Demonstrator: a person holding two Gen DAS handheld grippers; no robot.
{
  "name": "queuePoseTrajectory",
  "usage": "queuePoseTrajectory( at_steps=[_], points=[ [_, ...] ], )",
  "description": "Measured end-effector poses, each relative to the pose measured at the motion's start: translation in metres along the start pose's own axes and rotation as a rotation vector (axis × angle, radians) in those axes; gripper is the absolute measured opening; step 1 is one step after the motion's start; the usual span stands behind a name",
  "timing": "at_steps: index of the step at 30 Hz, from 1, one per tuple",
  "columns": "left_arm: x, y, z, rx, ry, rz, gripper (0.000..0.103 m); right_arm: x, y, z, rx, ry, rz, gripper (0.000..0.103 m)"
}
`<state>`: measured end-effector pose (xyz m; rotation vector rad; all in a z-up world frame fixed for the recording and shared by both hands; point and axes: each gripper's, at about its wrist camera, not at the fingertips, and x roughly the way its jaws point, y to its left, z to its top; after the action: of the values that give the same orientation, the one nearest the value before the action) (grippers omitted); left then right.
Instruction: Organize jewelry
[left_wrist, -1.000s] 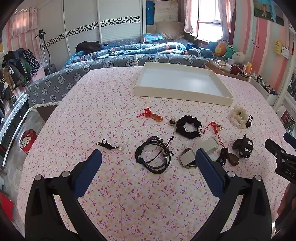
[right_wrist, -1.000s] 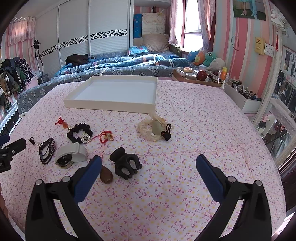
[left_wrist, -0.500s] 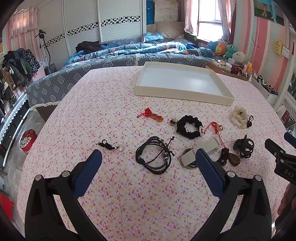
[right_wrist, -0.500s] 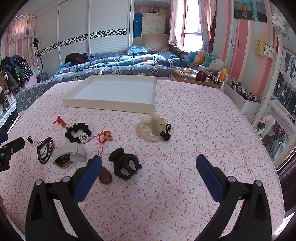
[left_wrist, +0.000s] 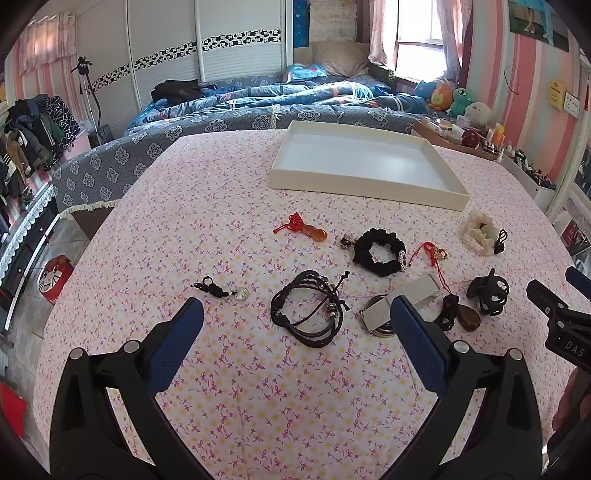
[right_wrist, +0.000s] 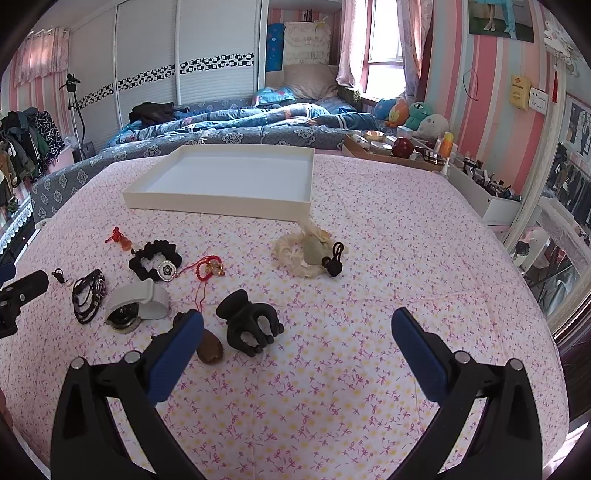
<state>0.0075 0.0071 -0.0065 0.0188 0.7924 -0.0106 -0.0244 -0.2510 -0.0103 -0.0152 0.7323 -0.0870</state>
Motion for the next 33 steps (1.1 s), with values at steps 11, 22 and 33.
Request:
queuePoseTrajectory(
  at_steps=[11, 22, 33],
  points=[
    [0.0022, 0.0002, -0.0007, -0.003, 0.007, -0.001, 0.1, 0.0005, 0.0005, -0.0003, 0.003, 0.001, -0.003, 0.102],
    [0.003, 0.0004, -0.0005, -0.003, 0.006, -0.002, 0.1, 0.0006, 0.0007, -0.0005, 0.004, 0.0, -0.006, 0.102],
    [0.002, 0.0005, -0.0011, -0.003, 0.006, -0.004, 0.1, -0.0002, 0.0004, -0.0009, 0.004, -0.001, -0.007, 0.102]
  ],
)
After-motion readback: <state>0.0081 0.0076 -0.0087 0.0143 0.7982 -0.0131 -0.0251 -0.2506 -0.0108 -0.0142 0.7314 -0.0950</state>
